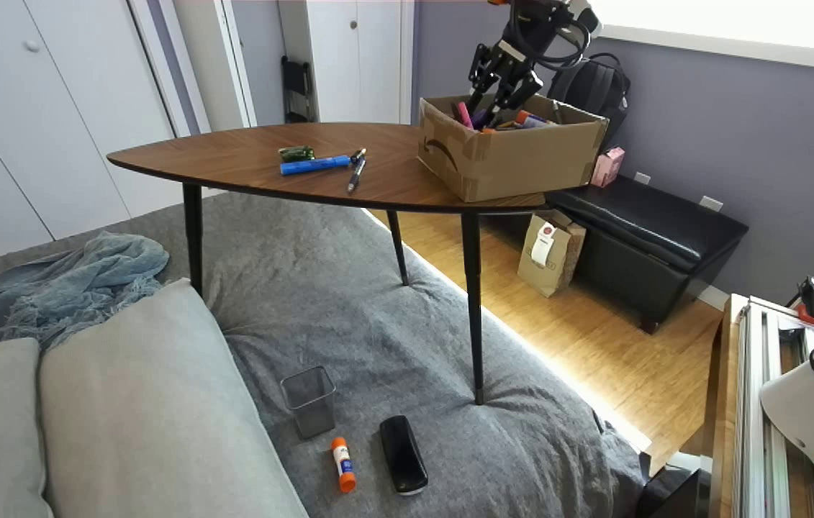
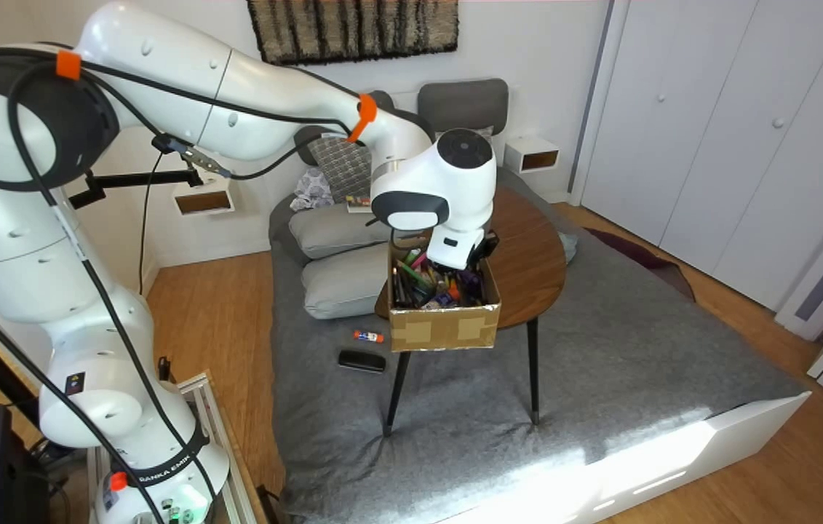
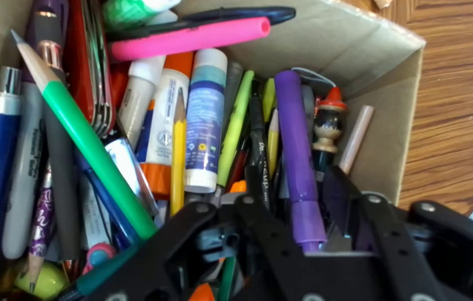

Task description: Remove a purple marker from the cardboard box and place it vertically on the table

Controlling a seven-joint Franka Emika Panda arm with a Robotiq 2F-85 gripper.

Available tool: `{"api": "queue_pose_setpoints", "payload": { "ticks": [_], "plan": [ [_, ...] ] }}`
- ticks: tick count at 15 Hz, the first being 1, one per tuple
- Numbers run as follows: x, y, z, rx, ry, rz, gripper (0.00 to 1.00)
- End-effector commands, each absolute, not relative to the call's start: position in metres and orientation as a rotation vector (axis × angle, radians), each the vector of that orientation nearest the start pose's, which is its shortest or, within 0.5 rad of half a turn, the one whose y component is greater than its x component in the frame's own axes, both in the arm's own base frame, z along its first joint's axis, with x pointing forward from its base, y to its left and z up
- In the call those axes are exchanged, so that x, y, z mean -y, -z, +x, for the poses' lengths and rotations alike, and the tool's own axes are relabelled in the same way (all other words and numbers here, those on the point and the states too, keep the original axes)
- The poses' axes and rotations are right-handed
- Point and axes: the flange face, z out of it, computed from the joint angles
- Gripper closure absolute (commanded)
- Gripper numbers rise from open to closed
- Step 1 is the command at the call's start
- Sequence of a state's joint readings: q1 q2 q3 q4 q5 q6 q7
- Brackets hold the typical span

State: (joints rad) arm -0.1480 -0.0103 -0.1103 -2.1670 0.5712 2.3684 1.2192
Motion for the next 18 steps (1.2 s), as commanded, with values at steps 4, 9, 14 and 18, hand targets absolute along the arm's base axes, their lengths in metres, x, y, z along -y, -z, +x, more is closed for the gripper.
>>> {"api": "queue_pose_setpoints", "payload": {
  "ticks": [4, 9, 14, 18],
  "plan": [
    [0.142, -0.413, 0.542, -2.164, -0.044, -1.561, 0.59],
    [0.138, -0.413, 0.544, -2.179, -0.089, -1.525, 0.61],
    [0.136, -0.409, 0.546, -2.17, -0.105, -1.495, 0.68],
    [0.132, -0.402, 0.55, -2.165, -0.117, -1.485, 0.73]
  ]
}}
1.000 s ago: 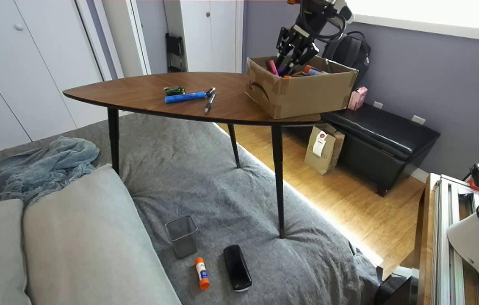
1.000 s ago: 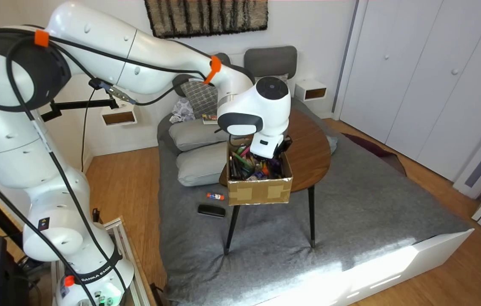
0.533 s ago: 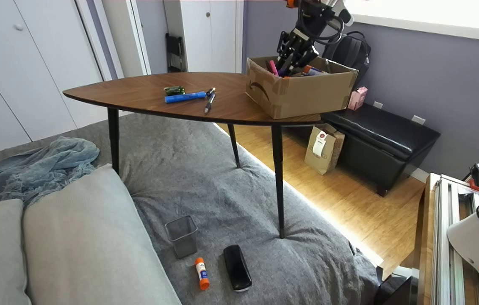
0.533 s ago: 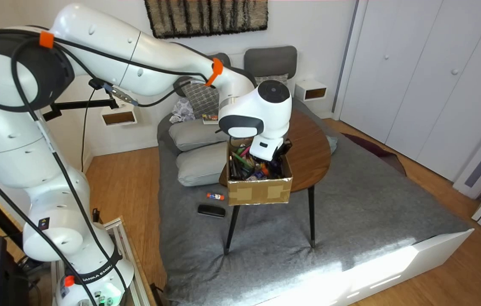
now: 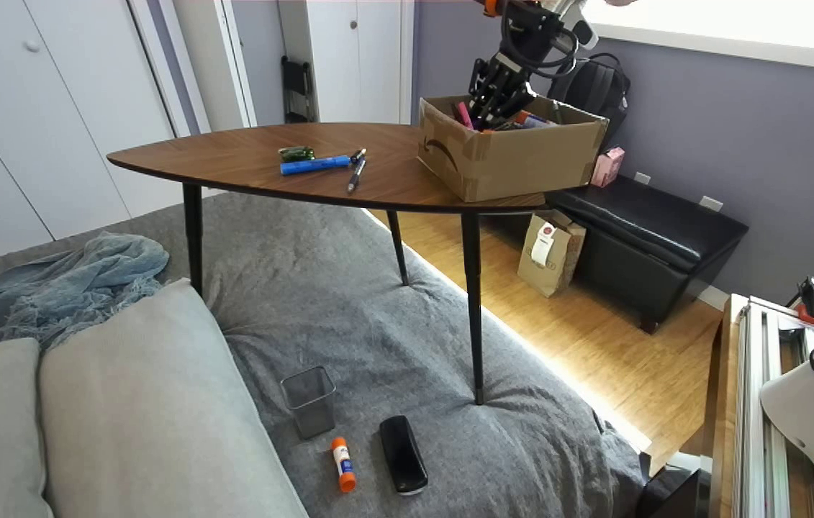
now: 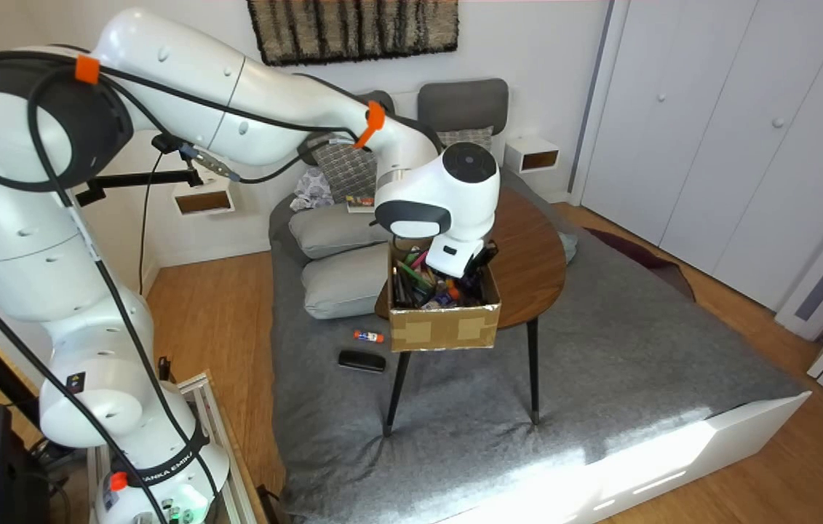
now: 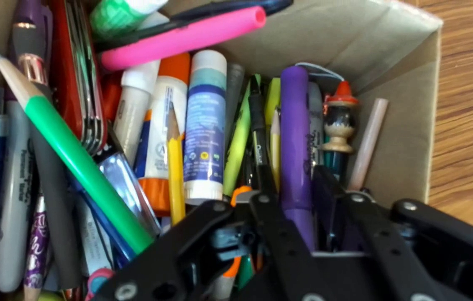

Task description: Remove a purple marker from the cardboard box and place it vertically on the table

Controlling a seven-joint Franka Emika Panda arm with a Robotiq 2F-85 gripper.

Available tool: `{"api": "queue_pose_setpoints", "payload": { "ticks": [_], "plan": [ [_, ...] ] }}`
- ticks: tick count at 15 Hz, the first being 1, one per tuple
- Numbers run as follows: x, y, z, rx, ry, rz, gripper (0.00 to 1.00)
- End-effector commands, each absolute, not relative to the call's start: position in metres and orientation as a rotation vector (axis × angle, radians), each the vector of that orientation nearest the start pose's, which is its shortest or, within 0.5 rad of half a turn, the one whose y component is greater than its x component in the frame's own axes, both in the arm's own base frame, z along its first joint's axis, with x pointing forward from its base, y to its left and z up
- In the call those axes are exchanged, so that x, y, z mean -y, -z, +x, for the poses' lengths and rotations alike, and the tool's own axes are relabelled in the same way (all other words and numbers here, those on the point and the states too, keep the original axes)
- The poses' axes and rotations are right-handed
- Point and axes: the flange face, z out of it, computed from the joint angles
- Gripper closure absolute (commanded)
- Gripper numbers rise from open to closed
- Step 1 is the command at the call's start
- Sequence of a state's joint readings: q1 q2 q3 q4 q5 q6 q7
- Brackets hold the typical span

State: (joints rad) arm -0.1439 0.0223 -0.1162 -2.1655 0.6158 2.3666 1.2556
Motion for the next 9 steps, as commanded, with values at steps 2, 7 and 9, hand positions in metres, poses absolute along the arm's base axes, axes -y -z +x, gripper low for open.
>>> {"api": "queue_pose_setpoints", "payload": {
  "ticks": [2, 7, 9],
  "plan": [
    [0.127, -0.401, 0.552, -2.157, -0.126, -1.509, 0.92],
    [0.102, -0.45, 0.554, -2.04, -0.06, -1.779, 0.95],
    [0.084, -0.48, 0.555, -1.992, -0.03, -1.924, 0.95]
  ]
}}
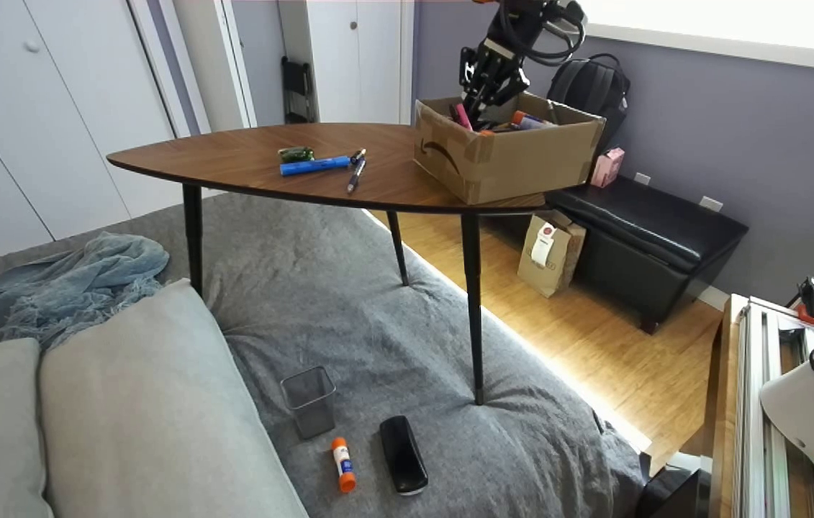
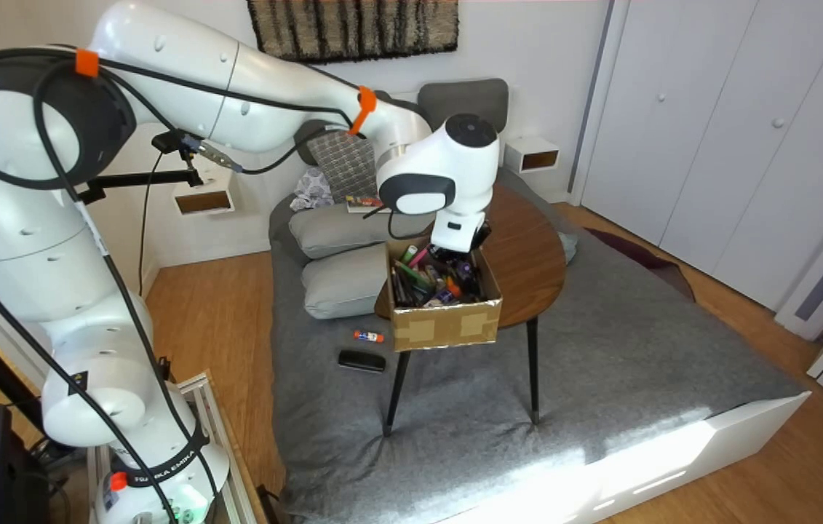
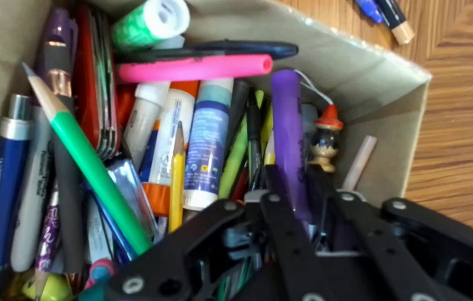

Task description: Remove a purple marker from the cardboard box and place it vertically on the table

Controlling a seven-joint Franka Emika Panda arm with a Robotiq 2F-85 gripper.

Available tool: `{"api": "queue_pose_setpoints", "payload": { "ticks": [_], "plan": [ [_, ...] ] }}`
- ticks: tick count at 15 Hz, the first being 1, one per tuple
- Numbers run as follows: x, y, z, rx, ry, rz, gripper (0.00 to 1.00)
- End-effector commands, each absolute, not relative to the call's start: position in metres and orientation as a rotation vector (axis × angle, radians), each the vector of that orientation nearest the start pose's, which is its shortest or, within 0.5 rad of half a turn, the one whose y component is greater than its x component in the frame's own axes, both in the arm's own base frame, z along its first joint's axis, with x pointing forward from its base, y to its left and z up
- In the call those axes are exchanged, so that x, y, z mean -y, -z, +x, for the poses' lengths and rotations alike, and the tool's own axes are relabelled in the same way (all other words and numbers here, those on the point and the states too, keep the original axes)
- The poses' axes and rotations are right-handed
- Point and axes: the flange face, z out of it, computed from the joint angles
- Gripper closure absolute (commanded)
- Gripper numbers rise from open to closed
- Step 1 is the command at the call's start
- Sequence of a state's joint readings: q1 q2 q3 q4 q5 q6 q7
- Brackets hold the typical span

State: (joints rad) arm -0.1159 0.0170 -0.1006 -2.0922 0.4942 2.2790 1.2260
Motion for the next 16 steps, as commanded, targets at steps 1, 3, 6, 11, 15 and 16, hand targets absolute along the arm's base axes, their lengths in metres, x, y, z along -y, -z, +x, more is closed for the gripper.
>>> {"api": "queue_pose_setpoints", "payload": {
  "ticks": [1, 3, 6, 11, 15, 16],
  "plan": [
    [0.076, -0.495, 0.556, -1.965, -0.018, -1.999, 0.95],
    [0.061, -0.525, 0.562, -1.922, 0.054, -2.144, 0.95],
    [0.039, -0.564, 0.573, -1.818, 0.182, -2.337, 0.95],
    [0.025, -0.579, 0.573, -1.745, 0.255, -2.397, 0.81],
    [0.025, -0.576, 0.576, -1.732, 0.258, -2.419, 0.81],
    [0.025, -0.576, 0.576, -1.732, 0.257, -2.42, 0.81]
  ]
}}
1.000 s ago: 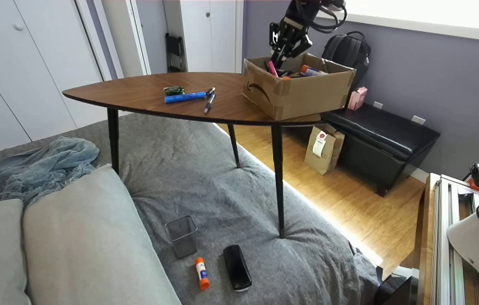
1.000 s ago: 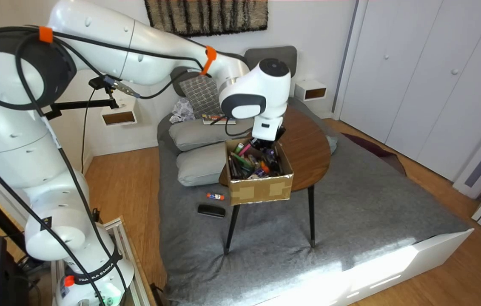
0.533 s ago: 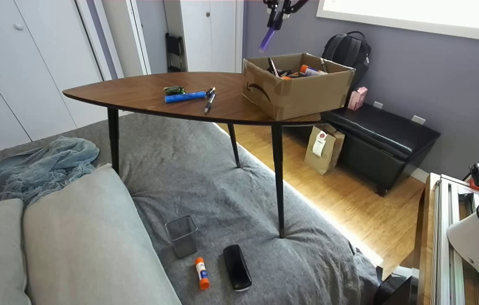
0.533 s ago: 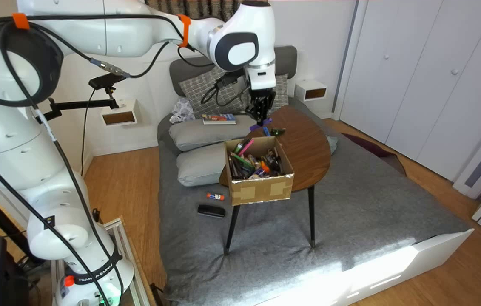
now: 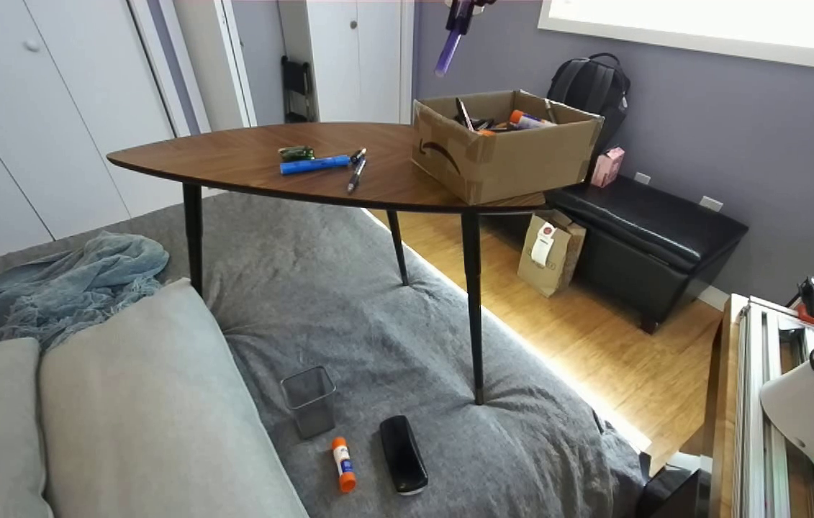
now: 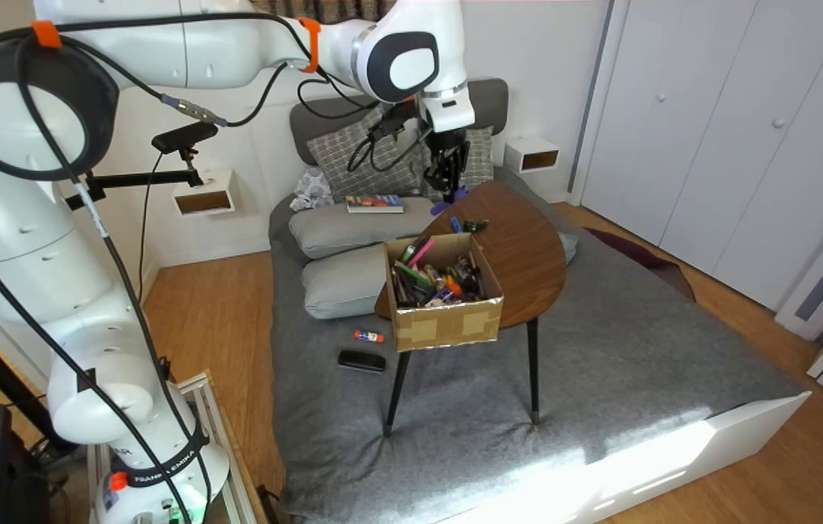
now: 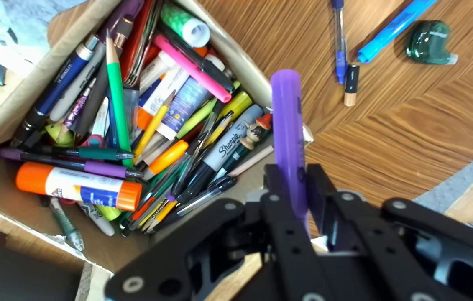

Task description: Remove a purple marker from the cardboard box and place it vertically on the table

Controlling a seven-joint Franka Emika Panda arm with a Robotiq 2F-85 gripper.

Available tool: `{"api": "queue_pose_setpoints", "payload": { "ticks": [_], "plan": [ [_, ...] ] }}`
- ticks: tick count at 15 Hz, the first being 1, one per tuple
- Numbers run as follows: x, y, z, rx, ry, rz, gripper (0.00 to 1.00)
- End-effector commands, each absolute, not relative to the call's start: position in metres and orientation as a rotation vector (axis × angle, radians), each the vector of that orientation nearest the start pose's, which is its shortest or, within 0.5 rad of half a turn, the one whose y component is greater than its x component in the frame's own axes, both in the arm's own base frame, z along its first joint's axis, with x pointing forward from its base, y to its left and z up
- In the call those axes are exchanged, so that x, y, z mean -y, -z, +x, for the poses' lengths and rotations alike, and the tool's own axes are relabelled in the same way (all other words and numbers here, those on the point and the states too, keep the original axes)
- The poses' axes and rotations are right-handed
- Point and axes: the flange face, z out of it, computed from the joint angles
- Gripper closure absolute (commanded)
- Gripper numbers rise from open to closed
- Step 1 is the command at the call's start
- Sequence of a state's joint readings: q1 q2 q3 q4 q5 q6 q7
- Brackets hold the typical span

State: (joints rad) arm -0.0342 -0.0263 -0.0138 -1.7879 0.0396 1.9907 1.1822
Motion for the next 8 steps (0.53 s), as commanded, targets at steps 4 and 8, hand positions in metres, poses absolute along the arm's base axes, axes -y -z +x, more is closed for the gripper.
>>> {"api": "queue_pose_setpoints", "payload": {
  "ticks": [4, 8],
  "plan": [
    [-0.028, -0.562, 0.59, -1.511, 0.334, -2.627, 0.95],
    [-0.091, -0.538, 0.602, -1.273, 0.49, -2.789, 0.95]
  ]
}}
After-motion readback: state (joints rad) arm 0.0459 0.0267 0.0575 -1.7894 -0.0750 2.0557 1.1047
